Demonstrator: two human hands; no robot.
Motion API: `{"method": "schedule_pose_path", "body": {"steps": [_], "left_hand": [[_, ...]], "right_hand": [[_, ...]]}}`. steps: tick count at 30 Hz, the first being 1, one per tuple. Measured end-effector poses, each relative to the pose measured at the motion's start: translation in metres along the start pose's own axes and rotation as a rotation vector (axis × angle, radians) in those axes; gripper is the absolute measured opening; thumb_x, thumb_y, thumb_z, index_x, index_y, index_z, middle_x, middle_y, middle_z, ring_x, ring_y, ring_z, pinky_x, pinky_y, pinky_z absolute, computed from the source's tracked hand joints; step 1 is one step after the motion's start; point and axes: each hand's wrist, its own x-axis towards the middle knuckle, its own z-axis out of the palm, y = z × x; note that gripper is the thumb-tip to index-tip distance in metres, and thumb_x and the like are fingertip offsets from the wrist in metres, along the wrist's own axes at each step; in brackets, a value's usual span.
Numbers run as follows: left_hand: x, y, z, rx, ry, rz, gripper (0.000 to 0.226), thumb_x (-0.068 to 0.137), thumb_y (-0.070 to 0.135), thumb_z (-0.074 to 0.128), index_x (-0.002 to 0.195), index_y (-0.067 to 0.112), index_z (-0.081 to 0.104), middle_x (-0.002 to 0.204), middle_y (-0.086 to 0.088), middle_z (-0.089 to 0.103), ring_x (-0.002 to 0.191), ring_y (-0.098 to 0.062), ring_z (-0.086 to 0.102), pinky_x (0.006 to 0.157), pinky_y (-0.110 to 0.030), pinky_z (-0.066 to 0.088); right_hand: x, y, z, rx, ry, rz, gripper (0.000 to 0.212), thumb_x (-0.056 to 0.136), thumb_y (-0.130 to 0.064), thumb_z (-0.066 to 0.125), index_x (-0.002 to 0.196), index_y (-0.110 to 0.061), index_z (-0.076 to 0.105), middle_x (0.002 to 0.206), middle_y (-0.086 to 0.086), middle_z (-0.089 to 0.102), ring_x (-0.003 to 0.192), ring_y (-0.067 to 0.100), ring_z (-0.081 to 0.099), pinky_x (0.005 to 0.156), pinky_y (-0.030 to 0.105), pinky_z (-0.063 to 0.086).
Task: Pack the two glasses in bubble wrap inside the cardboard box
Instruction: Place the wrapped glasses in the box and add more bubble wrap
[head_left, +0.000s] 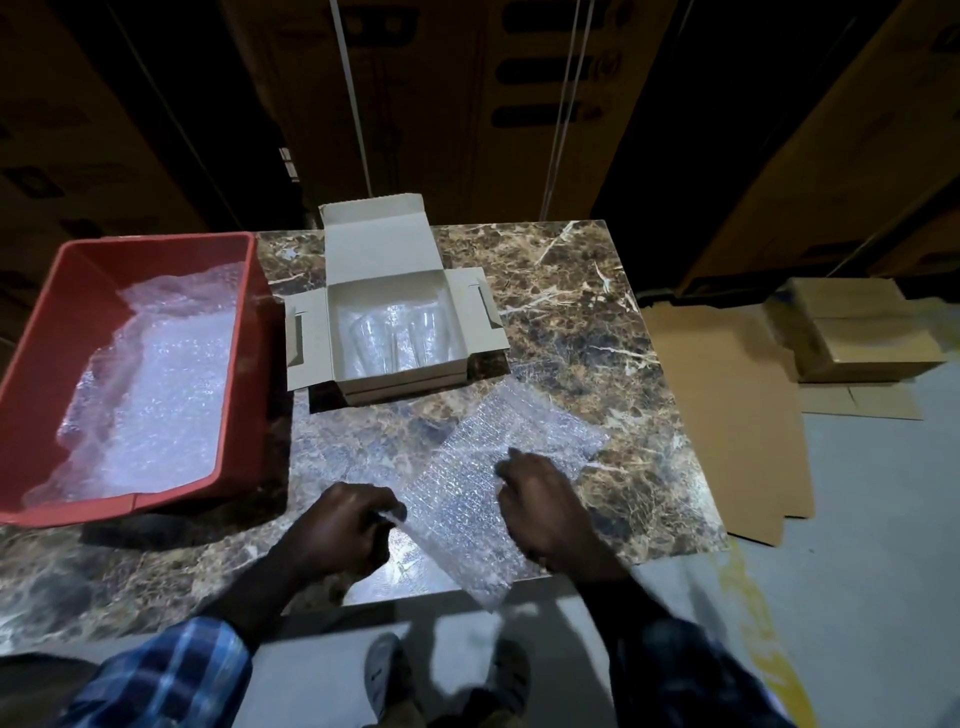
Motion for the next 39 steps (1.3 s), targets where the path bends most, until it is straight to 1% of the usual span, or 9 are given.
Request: {"method": "schedule_pose_path", "body": {"steps": [4,10,15,18,22,26,30,34,39], "left_hand": [[0.004,-0.004,-0.012,0.058,-0.038,0.053,0.021,0.066,0.012,0.074,0.077,0.029,0.067,0.064,0.011,0.067,0.057,-0.001,0.062,0.057,-0.026,0.05],[0.016,-0.036,-0.03,0.151,-0.024,0.153,0.016,0.079,0.037,0.071,0.08,0.022,0.072,0.077,0.006,0.069,0.075,-0.015,0.067,0.069,-0.031,0.05],[0.016,-0.05,-0.039,0.131,0.262,0.171,0.034,0.074,0.023,0.058,0.097,0.004,0.072,0.097,-0.012,0.072,0.094,-0.021,0.064,0.087,-0.032,0.046],[0.018,-0.057,-0.031,0.118,0.456,-0.026,0.031,0.075,0.011,0.067,0.104,0.001,0.071,0.108,-0.019,0.07,0.103,-0.033,0.063,0.095,-0.033,0.04],[0.001,-0.023,-0.018,0.041,0.73,-0.15,0.017,0.087,0.01,0.064,0.101,0.002,0.071,0.116,-0.019,0.068,0.113,-0.038,0.058,0.102,-0.046,0.041],[-0.009,0.033,0.027,0.109,0.485,0.013,0.045,0.102,0.03,0.036,0.121,0.004,0.067,0.138,-0.014,0.059,0.134,-0.035,0.046,0.113,-0.047,0.033],[-0.005,0.031,0.077,0.153,0.215,-0.257,0.061,0.103,0.044,0.024,0.156,0.014,0.028,0.165,-0.007,0.01,0.154,-0.026,0.006,0.124,-0.047,0.01],[-0.014,0.008,0.082,0.326,0.148,-0.231,0.063,0.105,0.05,0.023,0.16,0.019,0.019,0.168,-0.006,0.005,0.155,-0.024,0.002,0.123,-0.048,0.001],[-0.024,-0.007,0.066,0.303,0.149,-0.347,0.068,0.101,0.062,0.021,0.16,0.027,0.014,0.168,-0.002,0.001,0.155,-0.02,-0.002,0.122,-0.052,0.0]], "right_hand": [[0.023,0.024,-0.018,-0.049,-0.033,0.106,0.031,0.093,-0.02,0.053,0.121,-0.008,0.055,0.136,0.017,0.055,0.128,0.033,0.051,0.102,0.038,0.042],[0.021,0.05,-0.029,-0.197,-0.096,0.334,0.065,0.097,-0.032,0.05,0.153,-0.009,0.027,0.161,0.024,0.02,0.143,0.039,0.029,0.111,0.049,0.035],[0.007,0.03,-0.013,-0.343,-0.037,0.413,0.053,0.092,-0.045,0.047,0.134,-0.012,0.05,0.143,0.018,0.047,0.122,0.036,0.048,0.096,0.047,0.043],[0.0,0.008,-0.002,-0.371,0.071,0.448,0.05,0.087,-0.044,0.052,0.122,-0.01,0.062,0.134,0.019,0.058,0.113,0.036,0.054,0.09,0.045,0.042],[0.011,-0.015,0.013,-0.261,0.184,0.245,0.051,0.09,-0.036,0.05,0.131,-0.008,0.06,0.144,0.023,0.051,0.126,0.037,0.053,0.102,0.049,0.042],[0.032,-0.038,0.038,-0.174,-0.001,-0.063,0.059,0.096,-0.035,0.027,0.15,-0.016,0.042,0.161,0.016,0.028,0.147,0.034,0.032,0.118,0.053,0.026],[0.041,-0.033,0.056,-0.223,-0.146,-0.147,0.062,0.099,-0.04,0.02,0.158,-0.021,0.025,0.167,0.011,0.01,0.154,0.03,0.013,0.122,0.055,0.016],[0.04,0.003,0.042,-0.231,-0.115,-0.078,0.064,0.105,-0.054,0.016,0.161,-0.026,0.002,0.167,0.008,-0.013,0.154,0.023,-0.013,0.124,0.05,-0.003],[0.032,0.053,0.011,-0.226,-0.088,0.146,0.069,0.102,-0.06,0.015,0.16,-0.028,-0.005,0.166,0.007,-0.017,0.154,0.023,-0.014,0.123,0.049,-0.006]]}}
